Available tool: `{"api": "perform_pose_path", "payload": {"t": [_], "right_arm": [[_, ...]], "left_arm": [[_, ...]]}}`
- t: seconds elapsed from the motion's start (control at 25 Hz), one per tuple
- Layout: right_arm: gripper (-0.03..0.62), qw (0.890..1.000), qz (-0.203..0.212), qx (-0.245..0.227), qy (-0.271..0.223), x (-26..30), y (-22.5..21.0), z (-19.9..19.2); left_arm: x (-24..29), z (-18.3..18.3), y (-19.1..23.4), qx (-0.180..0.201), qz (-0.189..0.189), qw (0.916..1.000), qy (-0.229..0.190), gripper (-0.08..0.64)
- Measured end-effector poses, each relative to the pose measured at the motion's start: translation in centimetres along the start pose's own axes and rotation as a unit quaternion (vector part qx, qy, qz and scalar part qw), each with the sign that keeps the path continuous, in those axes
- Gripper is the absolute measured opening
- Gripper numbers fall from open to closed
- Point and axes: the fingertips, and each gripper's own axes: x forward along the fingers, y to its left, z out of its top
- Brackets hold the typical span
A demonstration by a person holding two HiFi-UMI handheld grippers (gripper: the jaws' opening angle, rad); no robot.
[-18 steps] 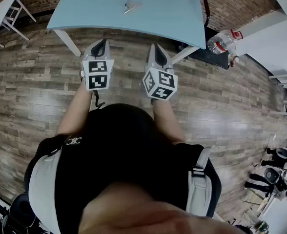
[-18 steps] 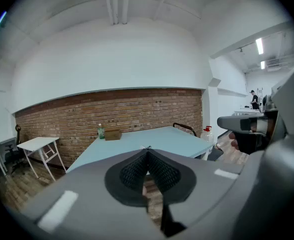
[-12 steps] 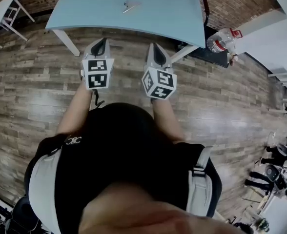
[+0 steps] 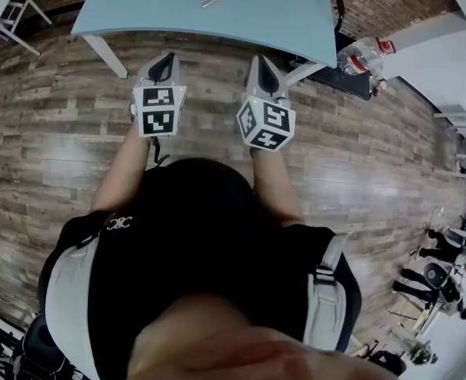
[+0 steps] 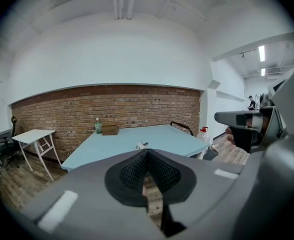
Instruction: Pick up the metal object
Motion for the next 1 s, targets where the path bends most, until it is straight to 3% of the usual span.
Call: {"api": "perform_pose_path", "payload": {"t": [1.0], "right_arm": [[0.014, 1.000, -0.021, -0.018, 0.007, 0.7, 6.2, -2.6]], "left_arm": [[-0.7, -2.8, 5.8, 0.002, -0.016, 0.9998, 0.008, -0.003]]}}
